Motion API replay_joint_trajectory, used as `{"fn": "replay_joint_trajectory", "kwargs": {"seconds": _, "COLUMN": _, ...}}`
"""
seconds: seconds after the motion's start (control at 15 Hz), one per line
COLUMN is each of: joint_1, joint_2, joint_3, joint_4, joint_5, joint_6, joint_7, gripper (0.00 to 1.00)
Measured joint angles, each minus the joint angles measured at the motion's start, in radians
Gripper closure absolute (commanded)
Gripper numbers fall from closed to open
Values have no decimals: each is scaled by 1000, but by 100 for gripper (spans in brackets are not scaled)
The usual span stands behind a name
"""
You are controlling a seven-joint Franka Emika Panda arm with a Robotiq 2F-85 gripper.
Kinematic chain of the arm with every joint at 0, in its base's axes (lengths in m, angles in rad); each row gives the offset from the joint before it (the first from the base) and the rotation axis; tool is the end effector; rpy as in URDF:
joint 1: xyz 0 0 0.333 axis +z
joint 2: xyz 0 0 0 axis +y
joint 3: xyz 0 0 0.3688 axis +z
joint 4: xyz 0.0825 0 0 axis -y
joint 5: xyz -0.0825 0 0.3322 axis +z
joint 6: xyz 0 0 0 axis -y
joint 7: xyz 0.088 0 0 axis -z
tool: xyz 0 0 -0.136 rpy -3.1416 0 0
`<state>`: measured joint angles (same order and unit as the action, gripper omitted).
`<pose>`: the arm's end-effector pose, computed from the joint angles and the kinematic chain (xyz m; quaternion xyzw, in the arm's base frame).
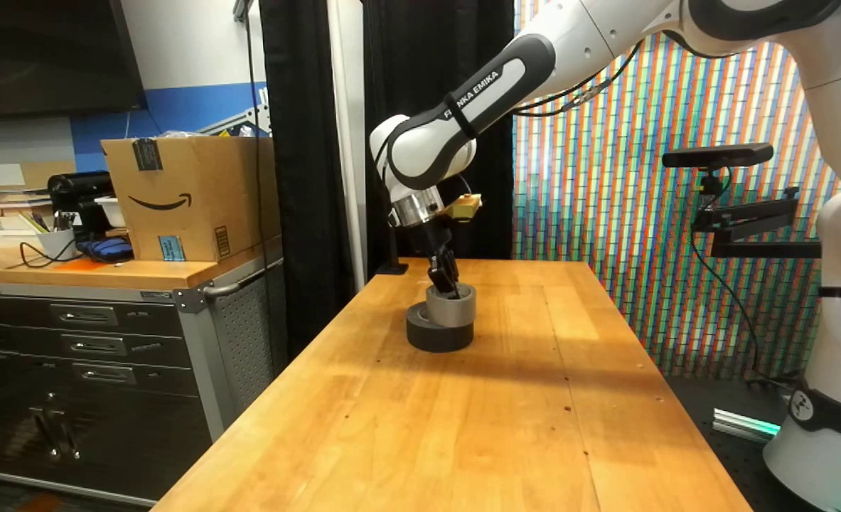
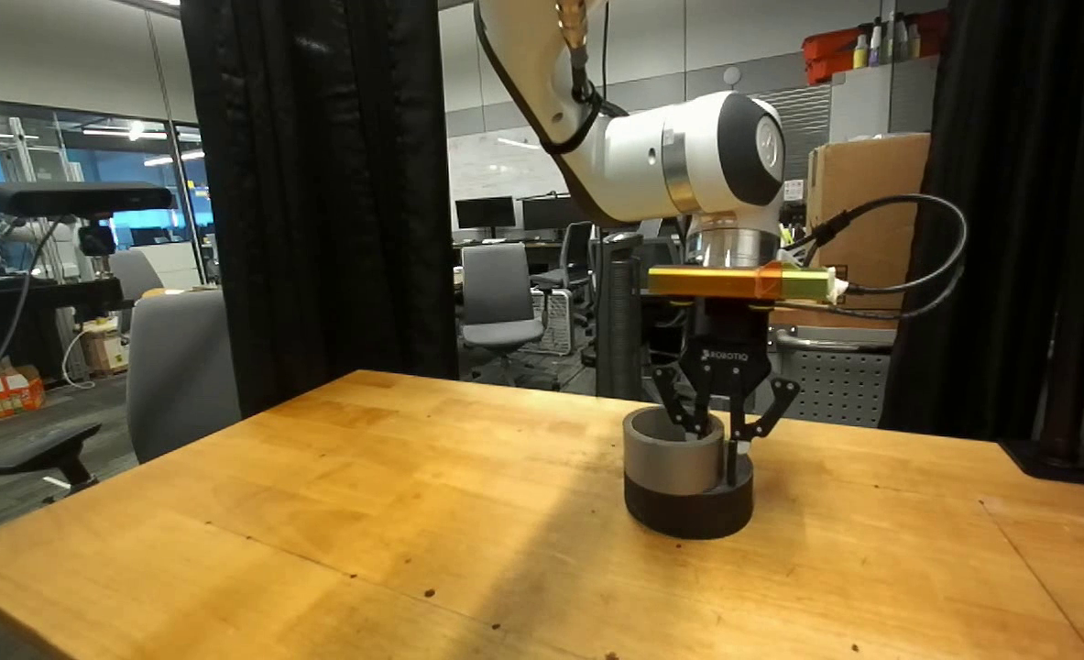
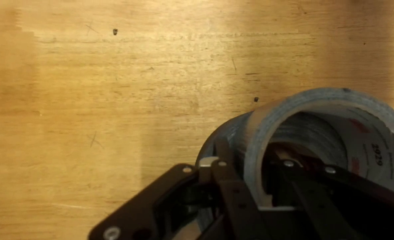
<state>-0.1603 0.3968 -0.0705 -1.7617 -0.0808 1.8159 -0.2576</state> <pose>0.5618 -0.1369 0.3691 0.9837 0.0299 -0.1772 0.0082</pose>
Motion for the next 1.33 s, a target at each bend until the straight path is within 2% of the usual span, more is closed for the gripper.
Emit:
{"fn": "replay_joint_trajectory", "kwargs": {"seconds": 0.07, "joint_1": 0, "joint_2": -2, "joint_3": 0, "joint_4": -2, "joint_5": 0, "joint_6": 0, "joint_7": 0, "gripper": 59}}
{"fn": "replay_joint_trajectory", "kwargs": {"seconds": 0.13, "joint_1": 0, "joint_2": -3, "joint_3": 0, "joint_4": -2, "joint_5": 0, "joint_6": 0, "joint_7": 0, "gripper": 56}}
{"fn": "replay_joint_trajectory", "kwargs": {"seconds": 1.33, "joint_1": 0, "joint_2": -5, "joint_3": 0, "joint_4": -3, "joint_5": 0, "joint_6": 0, "joint_7": 0, "gripper": 56}}
